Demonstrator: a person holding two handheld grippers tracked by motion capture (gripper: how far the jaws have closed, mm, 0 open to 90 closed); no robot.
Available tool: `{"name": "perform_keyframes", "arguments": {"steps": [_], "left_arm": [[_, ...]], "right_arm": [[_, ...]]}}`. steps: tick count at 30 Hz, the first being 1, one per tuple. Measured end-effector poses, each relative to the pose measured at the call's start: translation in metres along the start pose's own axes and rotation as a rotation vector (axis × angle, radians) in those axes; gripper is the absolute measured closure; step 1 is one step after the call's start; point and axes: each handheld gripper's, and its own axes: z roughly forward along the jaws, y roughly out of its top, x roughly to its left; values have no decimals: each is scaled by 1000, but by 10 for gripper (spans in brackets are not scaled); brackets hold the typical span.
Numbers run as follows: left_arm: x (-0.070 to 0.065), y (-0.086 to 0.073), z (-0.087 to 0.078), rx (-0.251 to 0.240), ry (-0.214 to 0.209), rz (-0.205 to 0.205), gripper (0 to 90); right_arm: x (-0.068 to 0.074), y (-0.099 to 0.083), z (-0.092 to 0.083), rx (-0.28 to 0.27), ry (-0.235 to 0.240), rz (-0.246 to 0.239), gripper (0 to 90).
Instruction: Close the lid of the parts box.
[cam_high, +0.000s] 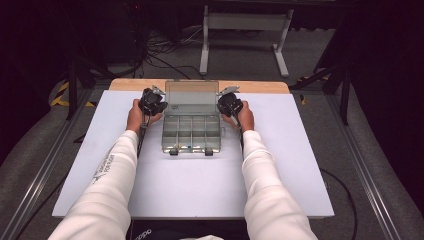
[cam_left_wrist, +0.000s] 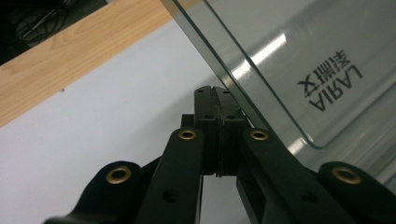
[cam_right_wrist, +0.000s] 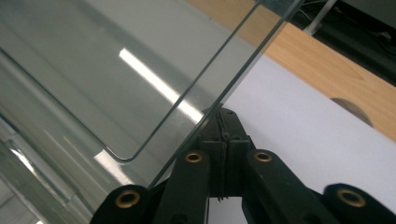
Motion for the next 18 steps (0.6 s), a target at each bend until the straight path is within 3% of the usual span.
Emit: {"name": "perform_keyframes", "arguments": {"steps": [7,18], "left_arm": [[0,7,-6,-28,18,1,884],[1,18,-29,-90,20,16,878]], "right_arm": [[-4,5,-7,-47,-21,5,900],[-5,17,-26,-124,-36,-21,900]]}}
